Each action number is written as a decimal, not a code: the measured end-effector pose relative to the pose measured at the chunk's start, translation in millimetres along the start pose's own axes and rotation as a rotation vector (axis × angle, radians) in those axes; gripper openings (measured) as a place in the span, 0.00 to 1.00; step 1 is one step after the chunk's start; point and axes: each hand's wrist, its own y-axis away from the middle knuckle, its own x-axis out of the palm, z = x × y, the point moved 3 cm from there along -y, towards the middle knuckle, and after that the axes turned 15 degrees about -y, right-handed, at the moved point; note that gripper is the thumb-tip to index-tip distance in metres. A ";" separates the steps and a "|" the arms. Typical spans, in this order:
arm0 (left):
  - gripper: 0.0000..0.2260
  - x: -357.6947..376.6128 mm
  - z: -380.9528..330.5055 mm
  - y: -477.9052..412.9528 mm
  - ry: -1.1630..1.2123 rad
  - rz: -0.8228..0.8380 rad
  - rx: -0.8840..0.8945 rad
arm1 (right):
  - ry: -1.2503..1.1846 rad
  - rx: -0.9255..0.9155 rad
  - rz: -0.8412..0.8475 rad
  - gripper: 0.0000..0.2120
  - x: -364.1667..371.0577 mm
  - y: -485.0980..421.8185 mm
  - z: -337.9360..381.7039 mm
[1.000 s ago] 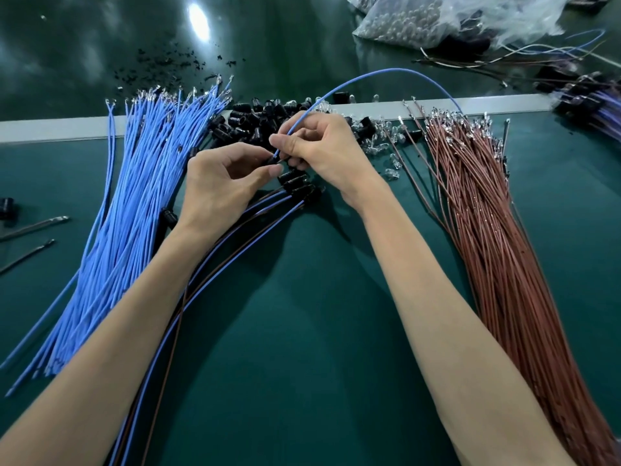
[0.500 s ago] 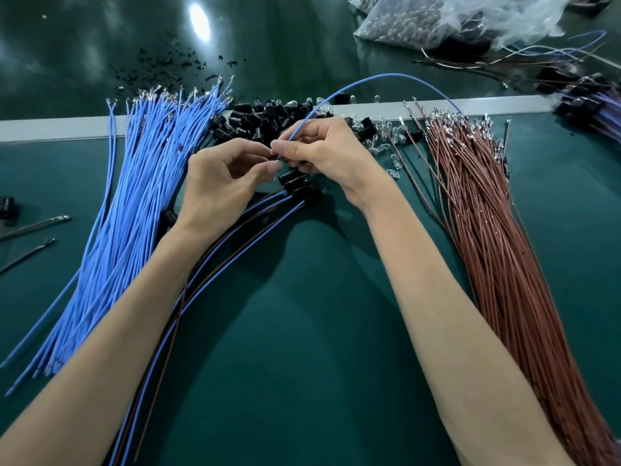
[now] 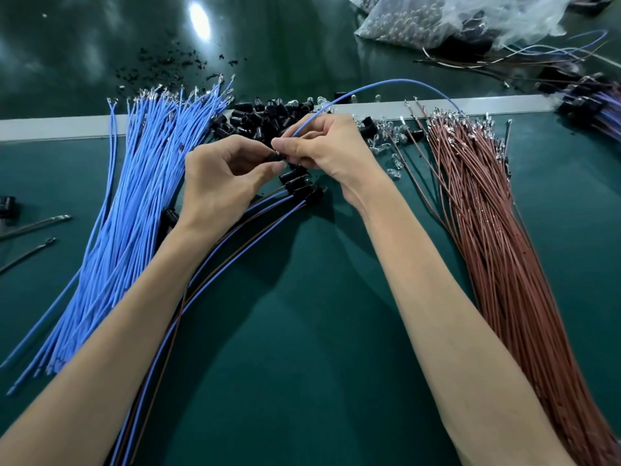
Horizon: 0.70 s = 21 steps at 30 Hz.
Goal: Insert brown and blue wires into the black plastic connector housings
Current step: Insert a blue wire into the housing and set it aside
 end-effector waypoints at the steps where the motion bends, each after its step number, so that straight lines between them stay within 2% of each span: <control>1: 0.08 -0.4 -0.6 0.5 0.001 -0.013 -0.002 | 0.007 0.022 0.005 0.08 -0.7 0.2 0.0; 11: 0.07 5.8 -3.3 5.5 -0.067 -0.065 0.050 | 0.113 0.079 -0.012 0.08 1.3 1.7 -0.3; 15: 0.04 5.9 -0.5 2.7 -0.042 0.025 -0.016 | 0.056 0.078 -0.006 0.07 0.6 2.4 2.7; 18: 0.02 4.4 -1.9 0.6 0.100 0.150 -0.031 | 0.010 0.113 0.019 0.09 -3.8 3.1 6.4; 21: 0.03 3.8 -4.4 0.9 0.215 0.235 -0.023 | -0.091 0.159 0.077 0.11 -4.7 3.9 7.8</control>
